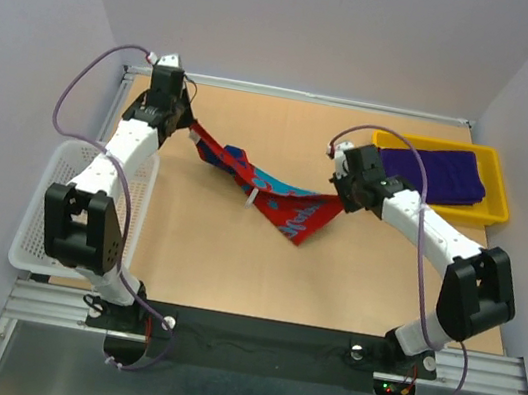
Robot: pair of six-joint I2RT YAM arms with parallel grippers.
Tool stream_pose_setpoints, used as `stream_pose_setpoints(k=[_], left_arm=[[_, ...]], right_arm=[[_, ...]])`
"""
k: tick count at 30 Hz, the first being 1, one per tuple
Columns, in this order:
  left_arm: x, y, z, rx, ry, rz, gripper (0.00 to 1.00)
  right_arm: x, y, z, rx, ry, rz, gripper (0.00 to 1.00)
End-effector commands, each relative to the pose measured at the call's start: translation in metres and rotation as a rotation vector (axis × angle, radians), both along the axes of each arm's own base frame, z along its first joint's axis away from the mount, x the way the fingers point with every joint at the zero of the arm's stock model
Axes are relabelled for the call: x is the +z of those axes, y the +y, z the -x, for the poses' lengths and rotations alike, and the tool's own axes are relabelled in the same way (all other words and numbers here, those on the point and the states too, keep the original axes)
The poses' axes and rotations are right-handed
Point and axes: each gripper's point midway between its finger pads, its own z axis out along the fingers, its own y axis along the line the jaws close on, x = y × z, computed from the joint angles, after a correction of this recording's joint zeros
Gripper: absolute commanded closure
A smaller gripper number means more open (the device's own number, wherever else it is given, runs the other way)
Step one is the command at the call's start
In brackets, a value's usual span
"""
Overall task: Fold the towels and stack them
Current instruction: Flatten out the crumpled towel
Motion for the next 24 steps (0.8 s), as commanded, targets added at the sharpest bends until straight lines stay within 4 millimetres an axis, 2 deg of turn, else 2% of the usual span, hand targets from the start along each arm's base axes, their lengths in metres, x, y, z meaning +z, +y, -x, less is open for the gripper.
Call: stream_pose_setpoints(k=[1,3,4,5,6,7,8,9,10,11,12,13,14,15,18,19,20,21,22,23,24], left_arm=[[0.064,-0.005,-0.042,0.032,-0.13,0.054,1.0],[0.077,-0.011,-0.056,0.034,-0.146,0.103,1.0],[0.091,-0.019,-0.071,0.014,-0.171,0.134,1.0],[0.087,-0.025,-0.083,0.015,-0.164,0.169,1.0],[0.104,-0.03,-0.085,-0.007,-0.198,0.186,1.0],[0.118,-0.043,-0.097,-0.044,-0.224,0.249,1.0],[0.128,-0.049,-0.104,-0.063,-0.252,0.281,1.0],[0.136,-0.056,-0.11,-0.087,-0.274,0.309,1.0],[0.133,-0.067,-0.118,-0.125,-0.266,0.355,1.0],[0.162,-0.072,-0.124,-0.156,-0.333,0.375,1.0],[0.17,-0.078,-0.128,-0.185,-0.353,0.395,1.0],[0.188,-0.09,-0.131,-0.253,-0.398,0.433,1.0],[0.194,-0.095,-0.132,-0.283,-0.417,0.45,1.0],[0.197,-0.1,-0.132,-0.312,-0.431,0.462,1.0],[0.18,-0.101,-0.129,-0.324,-0.409,0.463,1.0],[0.18,-0.097,-0.124,-0.304,-0.419,0.446,1.0],[0.147,-0.093,-0.123,-0.279,-0.369,0.437,1.0],[0.132,-0.09,-0.12,-0.269,-0.353,0.415,1.0],[0.122,-0.081,-0.117,-0.23,-0.347,0.386,1.0],[0.082,-0.077,-0.112,-0.2,-0.273,0.367,1.0],[0.065,-0.073,-0.108,-0.185,-0.241,0.349,1.0]], right_arm=[[0.103,-0.017,-0.05,-0.112,-0.326,0.05,0.99],[0.13,-0.035,-0.063,-0.166,-0.394,0.091,1.0],[0.152,-0.046,-0.075,-0.209,-0.442,0.085,0.99],[0.165,-0.055,-0.081,-0.237,-0.472,0.101,1.0],[0.178,-0.062,-0.085,-0.259,-0.5,0.103,1.0],[0.186,-0.068,-0.091,-0.276,-0.517,0.111,1.0],[0.209,-0.077,-0.098,-0.304,-0.564,0.106,1.0],[0.218,-0.084,-0.1,-0.331,-0.586,0.12,0.99],[0.228,-0.088,-0.103,-0.348,-0.61,0.119,0.99],[0.237,-0.092,-0.104,-0.362,-0.63,0.118,0.99],[0.25,-0.094,-0.104,-0.377,-0.659,0.119,1.0],[0.256,-0.095,-0.103,-0.381,-0.673,0.114,0.99],[0.262,-0.096,-0.101,-0.378,-0.686,0.103,1.0],[0.259,-0.093,-0.098,-0.357,-0.678,0.095,1.0],[0.255,-0.082,-0.084,-0.283,-0.665,0.024,0.99],[0.251,-0.077,-0.077,-0.264,-0.653,-0.006,0.99],[0.226,-0.074,-0.07,-0.243,-0.599,-0.016,0.99],[0.225,-0.063,-0.059,-0.204,-0.588,-0.093,0.99],[0.211,-0.059,-0.052,-0.188,-0.55,-0.118,0.99],[0.184,-0.053,-0.042,-0.168,-0.482,-0.134,0.99],[0.17,-0.039,-0.032,-0.131,-0.425,-0.207,0.99]])
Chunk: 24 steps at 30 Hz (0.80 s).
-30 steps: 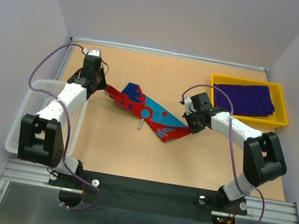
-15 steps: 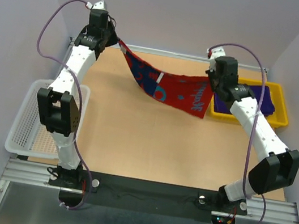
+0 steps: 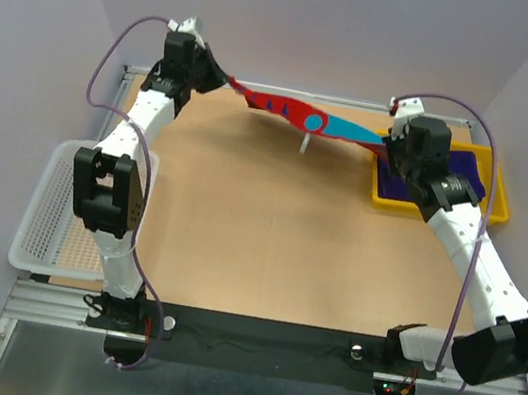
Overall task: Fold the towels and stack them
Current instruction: Flatten out the crumpled towel
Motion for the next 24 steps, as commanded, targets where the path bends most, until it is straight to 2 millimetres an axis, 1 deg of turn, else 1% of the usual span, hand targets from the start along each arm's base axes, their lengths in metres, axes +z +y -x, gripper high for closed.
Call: stream_pose_setpoints(k=[1,2,3,4,5,6,8,9,10,11,12,14,15,16,17,18,19,20,22,23,24], left_arm=[[-0.049,0.023,0.017,0.07,0.055,-0.087,1.0],[-0.085,0.028,0.026,0.083,0.126,-0.107,1.0],[-0.1,0.032,0.03,0.099,0.153,-0.12,1.0],[-0.118,0.038,0.032,0.124,0.189,-0.134,1.0],[-0.141,0.042,0.04,0.136,0.241,-0.146,1.0],[-0.153,0.049,0.044,0.154,0.267,-0.154,1.0],[-0.179,0.061,0.05,0.199,0.321,-0.181,1.0],[-0.184,0.065,0.051,0.212,0.331,-0.194,1.0],[-0.194,0.071,0.051,0.235,0.35,-0.21,1.0],[-0.2,0.073,0.053,0.237,0.365,-0.22,1.0],[-0.208,0.081,0.052,0.266,0.384,-0.236,1.0],[-0.211,0.083,0.05,0.272,0.396,-0.243,1.0],[-0.211,0.085,0.049,0.28,0.402,-0.249,0.99],[-0.218,0.088,0.049,0.29,0.42,-0.264,0.99],[-0.214,0.09,0.046,0.296,0.422,-0.277,0.99],[-0.215,0.092,0.045,0.305,0.43,-0.286,0.99],[-0.214,0.097,0.042,0.323,0.428,-0.303,0.98],[-0.214,0.098,0.043,0.326,0.439,-0.314,0.95],[-0.212,0.1,0.042,0.333,0.436,-0.327,0.88],[-0.21,0.104,0.041,0.351,0.434,-0.337,0.81],[-0.209,0.107,0.04,0.36,0.432,-0.342,0.78]], right_arm=[[-0.045,0.043,0.038,0.183,0.134,-0.202,0.99],[-0.055,0.049,0.046,0.204,0.169,-0.235,0.98],[-0.078,0.062,0.06,0.244,0.25,-0.3,0.97],[-0.089,0.067,0.069,0.255,0.298,-0.329,0.98],[-0.099,0.071,0.078,0.261,0.342,-0.362,0.97],[-0.114,0.08,0.092,0.277,0.409,-0.417,0.97],[-0.13,0.088,0.112,0.28,0.498,-0.481,0.97],[-0.136,0.093,0.122,0.282,0.54,-0.519,0.96],[-0.15,0.099,0.139,0.3,0.616,-0.55,0.96],[-0.153,0.111,0.151,0.33,0.667,-0.532,0.96],[-0.155,0.112,0.156,0.303,0.693,-0.513,0.96],[-0.158,0.127,0.168,0.349,0.744,-0.518,0.95],[-0.167,0.136,0.175,0.352,0.801,-0.527,0.95],[-0.176,0.138,0.183,0.342,0.863,-0.535,0.94],[-0.186,0.144,0.191,0.337,0.924,-0.517,0.93],[-0.19,0.145,0.197,0.343,0.936,-0.504,0.92],[-0.2,0.148,0.203,0.323,0.981,-0.501,0.9],[-0.207,0.153,0.213,0.329,1.015,-0.491,0.86],[-0.214,0.16,0.223,0.351,1.048,-0.479,0.78],[-0.217,0.167,0.235,0.384,1.068,-0.456,0.74],[-0.218,0.172,0.242,0.403,1.078,-0.443,0.72]])
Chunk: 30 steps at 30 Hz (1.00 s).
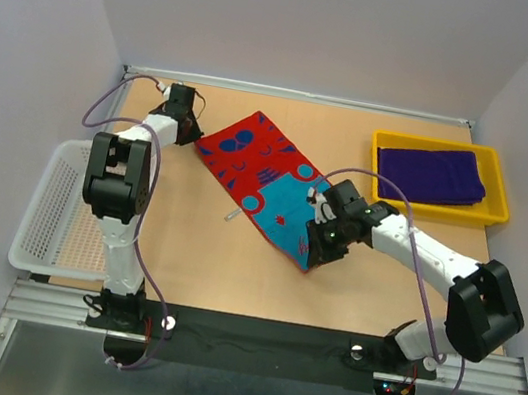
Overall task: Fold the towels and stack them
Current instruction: Flatten out the crumpled towel
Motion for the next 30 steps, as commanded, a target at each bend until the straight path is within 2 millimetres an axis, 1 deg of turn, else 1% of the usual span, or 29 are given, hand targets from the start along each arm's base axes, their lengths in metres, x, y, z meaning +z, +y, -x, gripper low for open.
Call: stream_pose_setpoints(k=[1,2,4,5,6,7,8,9,10,11,13,14,15,16,17,18,19,20,21,22,23,24,25,26,27,28,29,30], left_arm=[[0.026,0.018,-0.011,0.048,-0.047,-0.08,0.74],[0.027,0.021,-0.012,0.055,-0.047,-0.084,0.68],[0.033,0.023,-0.015,0.056,-0.059,-0.083,0.64],[0.036,0.023,-0.016,0.055,-0.06,-0.079,0.6],[0.042,0.022,-0.017,0.049,-0.069,-0.076,0.57],[0.047,0.019,-0.018,0.041,-0.077,-0.069,0.53],[0.059,0.017,-0.017,0.034,-0.1,-0.055,0.46],[0.068,0.016,-0.016,0.031,-0.117,-0.052,0.41],[0.076,0.011,-0.013,0.022,-0.131,-0.05,0.36],[0.095,0.008,-0.007,0.016,-0.166,-0.049,0.21],[0.112,-0.001,0.001,0.004,-0.199,-0.045,0.11],[0.126,-0.013,0.012,-0.015,-0.228,-0.04,0.07],[0.13,-0.019,0.018,-0.025,-0.236,-0.034,0.07],[0.145,-0.024,0.026,-0.02,-0.267,-0.023,0.07],[0.136,-0.042,0.039,-0.054,-0.251,-0.022,0.07],[0.136,-0.05,0.047,-0.065,-0.253,-0.025,0.07],[0.135,-0.057,0.059,-0.074,-0.254,-0.03,0.07],[0.133,-0.079,0.07,-0.124,-0.251,-0.023,0.07],[0.132,-0.089,0.079,-0.149,-0.249,-0.018,0.07],[0.138,-0.095,0.089,-0.164,-0.265,-0.014,0.07],[0.137,-0.1,0.097,-0.178,-0.263,-0.014,0.07],[0.127,-0.108,0.11,-0.21,-0.243,-0.019,0.07],[0.133,-0.107,0.118,-0.216,-0.26,-0.017,0.07],[0.125,-0.104,0.127,-0.226,-0.239,-0.029,0.07],[0.124,-0.101,0.131,-0.226,-0.238,-0.039,0.07],[0.125,-0.096,0.135,-0.222,-0.24,-0.052,0.07],[0.132,-0.088,0.139,-0.203,-0.26,-0.072,0.07],[0.133,-0.082,0.145,-0.197,-0.261,-0.096,0.07]], right_arm=[[-0.003,0.023,0.041,0.092,0.079,-0.015,0.69],[-0.004,0.035,0.061,0.158,0.105,-0.022,0.63],[-0.008,0.045,0.076,0.214,0.123,-0.011,0.57],[-0.005,0.055,0.085,0.259,0.112,-0.009,0.52],[-0.005,0.058,0.085,0.267,0.096,0.0,0.51],[-0.003,0.059,0.08,0.258,0.069,0.008,0.5],[0.003,0.06,0.071,0.235,0.017,0.011,0.48],[0.002,0.051,0.047,0.15,-0.092,0.084,0.45],[0.007,0.047,0.033,0.105,-0.159,0.113,0.42],[0.018,0.044,0.015,0.054,-0.223,0.124,0.35],[0.022,0.028,-0.019,-0.044,-0.33,0.197,0.3],[0.023,0.017,-0.036,-0.102,-0.351,0.217,0.25],[0.021,0.012,-0.045,-0.129,-0.369,0.231,0.25],[0.015,0.007,-0.058,-0.146,-0.391,0.257,0.26],[0.009,0.003,-0.064,-0.158,-0.391,0.268,0.26],[0.004,-0.005,-0.074,-0.177,-0.389,0.284,0.27],[-0.005,-0.007,-0.082,-0.189,-0.384,0.287,0.28],[-0.008,-0.014,-0.091,-0.217,-0.378,0.293,0.29],[-0.012,-0.017,-0.096,-0.222,-0.38,0.297,0.3],[-0.011,-0.017,-0.105,-0.243,-0.405,0.286,0.31],[-0.016,-0.019,-0.108,-0.246,-0.401,0.291,0.32],[-0.02,-0.021,-0.11,-0.252,-0.394,0.292,0.33],[-0.026,-0.019,-0.109,-0.25,-0.376,0.289,0.33],[-0.036,-0.019,-0.106,-0.244,-0.347,0.299,0.34],[-0.041,-0.017,-0.102,-0.258,-0.317,0.288,0.34],[-0.052,-0.018,-0.091,-0.261,-0.274,0.284,0.34],[-0.058,-0.018,-0.084,-0.271,-0.245,0.278,0.34],[-0.071,-0.017,-0.067,-0.281,-0.193,0.267,0.34]])
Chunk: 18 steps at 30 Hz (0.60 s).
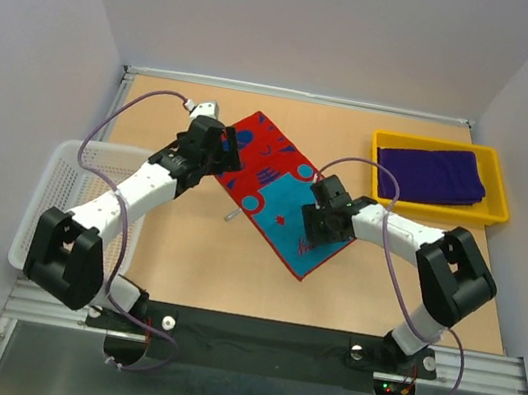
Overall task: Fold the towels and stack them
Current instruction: Flatten out the crumpled towel
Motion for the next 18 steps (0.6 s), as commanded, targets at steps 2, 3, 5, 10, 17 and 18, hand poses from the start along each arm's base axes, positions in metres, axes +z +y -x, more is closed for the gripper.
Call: stream_pose_setpoints(k=[2,3,5,10,17,18], left_arm=[[0.021,0.034,0.014,0.062,-0.073,-0.081,0.07],[0.024,0.035,0.015,0.059,-0.084,-0.084,0.07],[0.031,0.035,0.016,0.043,-0.108,-0.079,0.07],[0.044,0.041,0.012,0.029,-0.156,-0.11,0.07],[0.038,0.052,0.014,0.027,-0.183,-0.104,0.07],[0.038,0.055,0.014,0.03,-0.179,-0.101,0.07]], right_arm=[[-0.028,0.008,0.04,-0.062,0.078,-0.051,0.34],[-0.031,0.006,0.046,-0.074,0.079,-0.038,0.34],[-0.036,0.006,0.067,-0.084,0.109,-0.046,0.34],[-0.035,0.033,0.124,-0.083,0.18,-0.111,0.32],[-0.011,0.109,0.192,0.134,0.249,-0.195,0.25],[-0.01,0.12,0.205,0.195,0.261,-0.186,0.24]])
